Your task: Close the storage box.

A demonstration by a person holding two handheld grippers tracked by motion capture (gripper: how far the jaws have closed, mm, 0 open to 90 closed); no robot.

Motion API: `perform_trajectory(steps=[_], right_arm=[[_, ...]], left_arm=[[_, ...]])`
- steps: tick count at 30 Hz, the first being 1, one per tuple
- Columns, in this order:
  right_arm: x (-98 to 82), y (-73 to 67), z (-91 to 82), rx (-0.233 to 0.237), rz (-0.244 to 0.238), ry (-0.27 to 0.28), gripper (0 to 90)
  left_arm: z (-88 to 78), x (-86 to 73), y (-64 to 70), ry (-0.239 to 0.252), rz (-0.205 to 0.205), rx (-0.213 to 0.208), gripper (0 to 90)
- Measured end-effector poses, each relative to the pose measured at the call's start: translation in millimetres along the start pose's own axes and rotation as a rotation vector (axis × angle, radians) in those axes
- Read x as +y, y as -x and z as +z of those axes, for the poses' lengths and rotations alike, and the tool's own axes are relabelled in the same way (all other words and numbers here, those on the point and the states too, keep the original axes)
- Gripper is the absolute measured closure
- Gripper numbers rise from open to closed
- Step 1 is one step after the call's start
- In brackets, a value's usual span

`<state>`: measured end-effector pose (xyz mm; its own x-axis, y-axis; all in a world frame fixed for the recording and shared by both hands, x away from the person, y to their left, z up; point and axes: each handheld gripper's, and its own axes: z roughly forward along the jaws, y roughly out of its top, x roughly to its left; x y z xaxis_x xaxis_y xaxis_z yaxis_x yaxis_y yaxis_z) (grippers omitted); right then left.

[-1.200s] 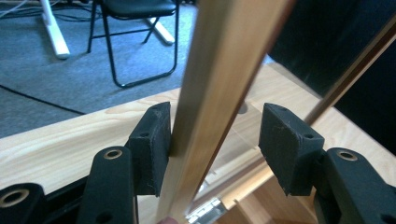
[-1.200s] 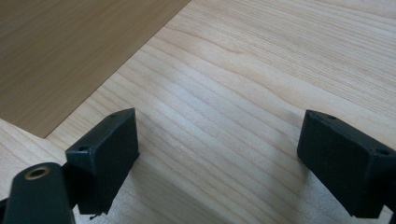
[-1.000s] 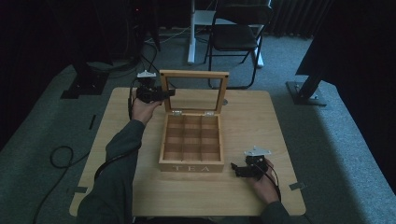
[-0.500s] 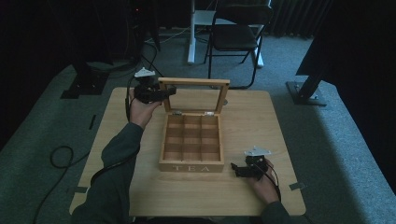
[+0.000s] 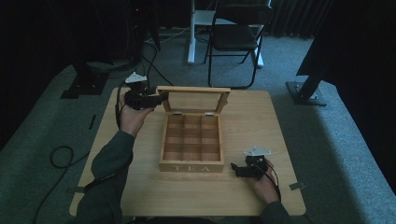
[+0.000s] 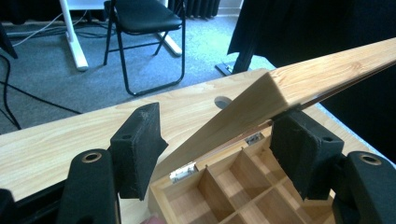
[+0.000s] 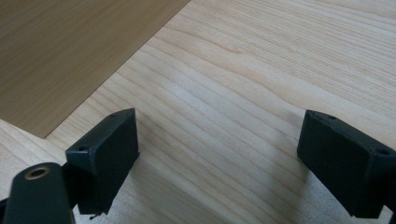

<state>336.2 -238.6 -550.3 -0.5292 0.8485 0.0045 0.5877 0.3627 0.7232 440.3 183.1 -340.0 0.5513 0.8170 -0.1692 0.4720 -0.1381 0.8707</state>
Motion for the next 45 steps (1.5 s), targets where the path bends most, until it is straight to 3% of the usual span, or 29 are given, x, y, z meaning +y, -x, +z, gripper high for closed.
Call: perform_trajectory(steps=[14,28,45], right_arm=[[0.0,0.0,0.0,0.0,0.0,0.001,12.1],[0.0,0.0,0.0,0.0,0.0,0.0,12.1],[0.0,-0.1,0.0,-0.001,0.001,0.0,12.1]], left_arm=[[-2.9,-5.4,20.1,-0.014,0.051,-0.015,34.3],[-11.1,-22.5,27.0,-0.033,0.032,-0.034,33.9],[-17.8,-41.1,41.1,-0.021,0.08,0.02,34.0]])
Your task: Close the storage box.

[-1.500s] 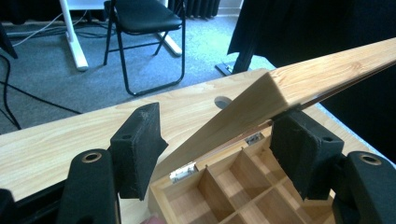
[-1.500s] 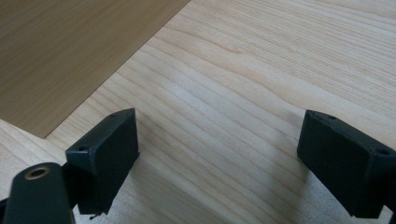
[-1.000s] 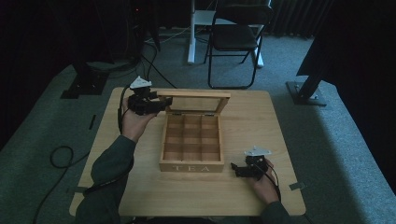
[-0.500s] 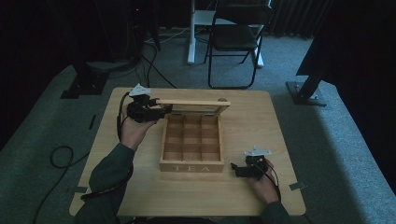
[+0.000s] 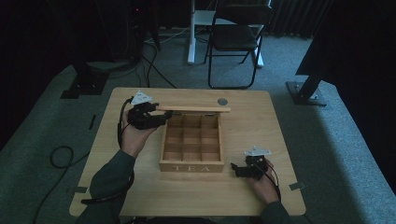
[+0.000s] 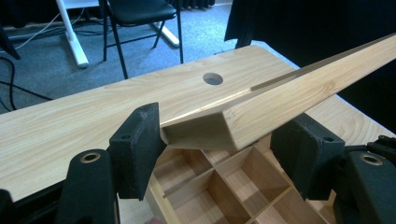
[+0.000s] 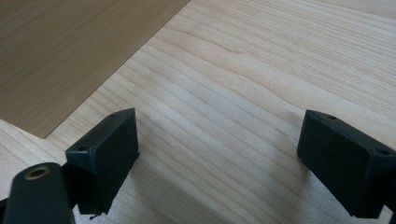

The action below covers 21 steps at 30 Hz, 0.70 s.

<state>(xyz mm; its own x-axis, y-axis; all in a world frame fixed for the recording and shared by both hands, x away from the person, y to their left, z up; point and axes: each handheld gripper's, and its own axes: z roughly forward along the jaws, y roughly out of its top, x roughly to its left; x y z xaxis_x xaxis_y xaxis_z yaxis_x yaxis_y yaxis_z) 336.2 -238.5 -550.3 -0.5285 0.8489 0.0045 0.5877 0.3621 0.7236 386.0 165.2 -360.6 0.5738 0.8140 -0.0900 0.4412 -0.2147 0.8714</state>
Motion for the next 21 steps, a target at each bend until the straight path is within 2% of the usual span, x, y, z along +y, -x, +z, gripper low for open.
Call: perform_trajectory(steps=[4,21], right_arm=[[0.0,0.0,0.0,0.0,0.0,0.0,12.1],[0.5,-0.6,0.4,-0.001,0.002,-0.001,12.1]], left_arm=[[-1.4,-3.5,4.4,-0.001,0.012,0.014,34.0],[-5.9,-18.0,14.5,-0.011,0.014,0.039,33.9]])
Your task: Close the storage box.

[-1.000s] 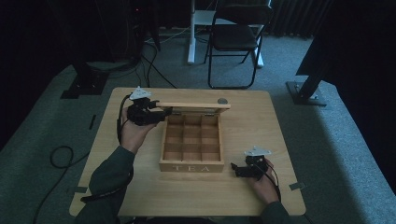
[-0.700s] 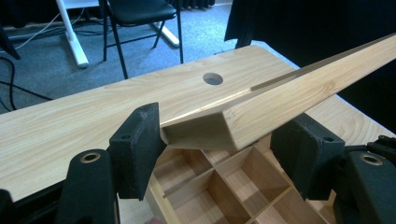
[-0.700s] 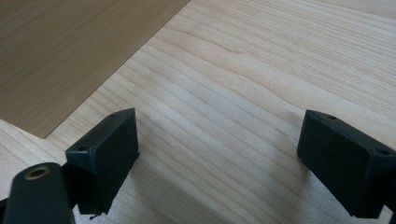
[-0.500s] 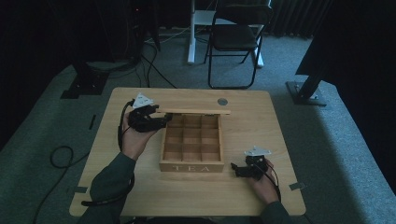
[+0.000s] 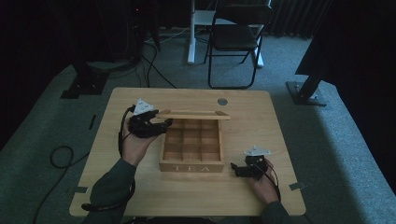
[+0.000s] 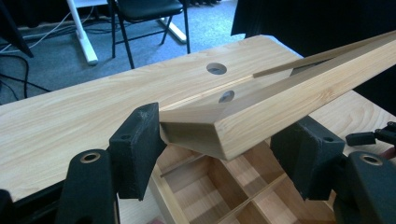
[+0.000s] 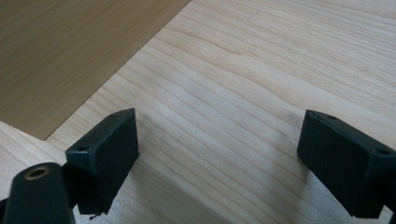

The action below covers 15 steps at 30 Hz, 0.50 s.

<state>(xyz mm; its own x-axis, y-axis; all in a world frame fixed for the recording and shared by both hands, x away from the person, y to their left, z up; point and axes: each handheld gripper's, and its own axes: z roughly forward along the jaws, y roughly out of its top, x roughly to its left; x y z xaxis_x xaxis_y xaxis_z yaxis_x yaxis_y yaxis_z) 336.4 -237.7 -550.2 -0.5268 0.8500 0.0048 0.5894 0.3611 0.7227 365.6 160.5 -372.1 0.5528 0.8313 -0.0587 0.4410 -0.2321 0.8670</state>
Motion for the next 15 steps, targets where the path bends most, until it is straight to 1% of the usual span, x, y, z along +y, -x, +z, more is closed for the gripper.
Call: perform_trajectory(steps=[7,11,15], right_arm=[[0.1,0.0,0.1,0.0,0.0,0.001,12.1],[0.1,-0.1,0.1,0.0,0.0,0.001,12.1],[0.1,-0.1,0.1,0.001,0.001,0.0,12.1]], left_arm=[[-1.2,-4.2,3.7,0.0,0.002,0.014,33.8],[-1.5,-7.3,5.1,0.006,-0.004,0.017,33.8],[-2.2,-10.0,6.9,0.004,0.0,0.023,33.8]])
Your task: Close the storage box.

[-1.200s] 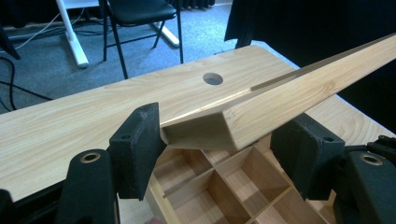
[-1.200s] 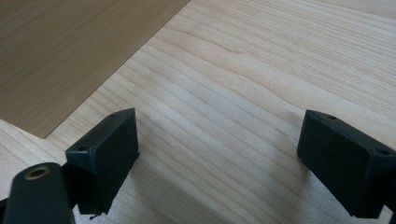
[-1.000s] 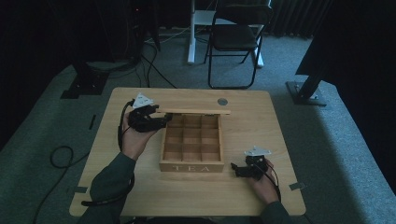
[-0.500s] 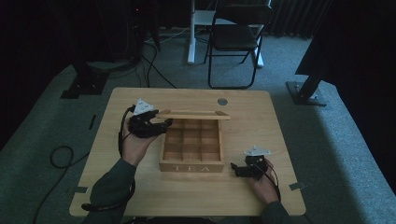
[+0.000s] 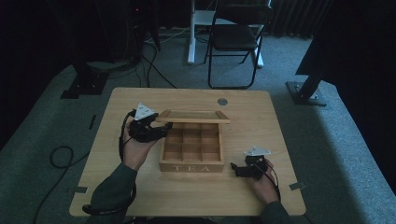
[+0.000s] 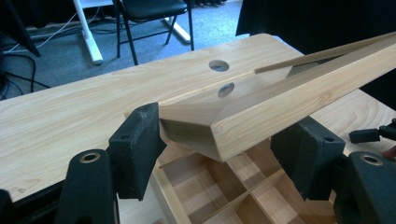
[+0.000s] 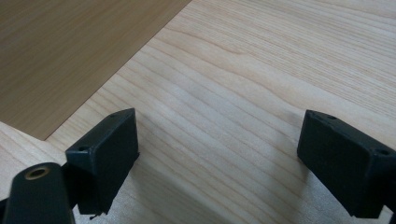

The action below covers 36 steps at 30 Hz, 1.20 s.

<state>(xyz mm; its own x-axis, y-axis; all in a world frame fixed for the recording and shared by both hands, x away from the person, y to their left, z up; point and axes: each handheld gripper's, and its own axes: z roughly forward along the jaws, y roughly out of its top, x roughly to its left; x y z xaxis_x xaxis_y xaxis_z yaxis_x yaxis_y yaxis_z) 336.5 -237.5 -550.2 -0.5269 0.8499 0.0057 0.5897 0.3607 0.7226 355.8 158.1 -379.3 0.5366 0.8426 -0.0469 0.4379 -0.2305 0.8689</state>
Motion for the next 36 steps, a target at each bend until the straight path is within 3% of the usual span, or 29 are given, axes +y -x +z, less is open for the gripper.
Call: perform_trajectory(steps=[18,36], right_arm=[[0.0,-0.1,0.0,0.0,0.001,0.0,12.1],[0.4,-0.6,0.3,-0.004,0.003,-0.001,12.1]], left_arm=[[-1.9,-11.7,5.7,0.011,-0.001,0.013,33.8],[-6.3,-18.6,7.9,-0.003,-0.019,-0.004,33.3]])
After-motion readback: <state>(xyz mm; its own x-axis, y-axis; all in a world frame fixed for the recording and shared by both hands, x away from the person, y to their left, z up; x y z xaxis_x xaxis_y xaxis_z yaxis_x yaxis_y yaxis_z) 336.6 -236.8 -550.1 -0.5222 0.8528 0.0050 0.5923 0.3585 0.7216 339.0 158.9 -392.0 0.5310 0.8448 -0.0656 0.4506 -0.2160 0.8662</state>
